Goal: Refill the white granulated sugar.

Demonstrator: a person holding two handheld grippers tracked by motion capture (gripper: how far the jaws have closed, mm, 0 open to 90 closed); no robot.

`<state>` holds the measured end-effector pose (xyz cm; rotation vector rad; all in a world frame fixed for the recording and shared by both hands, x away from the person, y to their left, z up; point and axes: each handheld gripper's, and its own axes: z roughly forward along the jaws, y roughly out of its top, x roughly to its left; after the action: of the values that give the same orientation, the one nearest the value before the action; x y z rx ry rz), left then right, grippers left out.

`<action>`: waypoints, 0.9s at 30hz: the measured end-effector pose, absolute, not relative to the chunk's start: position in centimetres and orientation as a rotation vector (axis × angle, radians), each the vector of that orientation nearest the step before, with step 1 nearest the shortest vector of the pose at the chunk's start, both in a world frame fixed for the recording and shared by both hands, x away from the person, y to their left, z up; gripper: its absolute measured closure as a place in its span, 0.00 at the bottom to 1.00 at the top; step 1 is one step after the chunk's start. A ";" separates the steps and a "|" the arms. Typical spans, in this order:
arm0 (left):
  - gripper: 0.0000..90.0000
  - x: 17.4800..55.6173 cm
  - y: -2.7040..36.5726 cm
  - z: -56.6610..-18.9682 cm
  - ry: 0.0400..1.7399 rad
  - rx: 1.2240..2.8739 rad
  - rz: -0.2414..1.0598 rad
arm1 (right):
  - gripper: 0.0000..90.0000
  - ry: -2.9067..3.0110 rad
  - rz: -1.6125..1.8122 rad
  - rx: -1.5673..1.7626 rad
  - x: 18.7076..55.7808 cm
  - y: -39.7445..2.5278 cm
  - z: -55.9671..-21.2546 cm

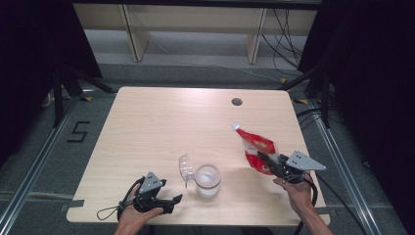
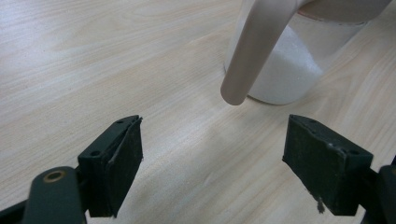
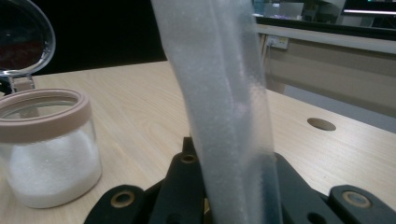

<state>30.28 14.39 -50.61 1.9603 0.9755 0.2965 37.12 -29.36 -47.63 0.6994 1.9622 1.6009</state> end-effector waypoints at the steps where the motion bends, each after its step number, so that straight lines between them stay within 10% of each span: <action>1: 0.21 30.3 14.4 -50.6 0.977 1.960 0.298 | 0.96 1.977 1.608 0.696 37.4 -29.4 -47.7; 27: 0.21 30.2 14.5 -50.5 0.975 1.959 0.301 | 0.96 2.008 1.537 0.798 37.9 -29.3 -49.7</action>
<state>30.21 14.45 -50.55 1.9592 0.9754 0.3007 37.87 -29.32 -49.70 0.7982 2.0081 1.5374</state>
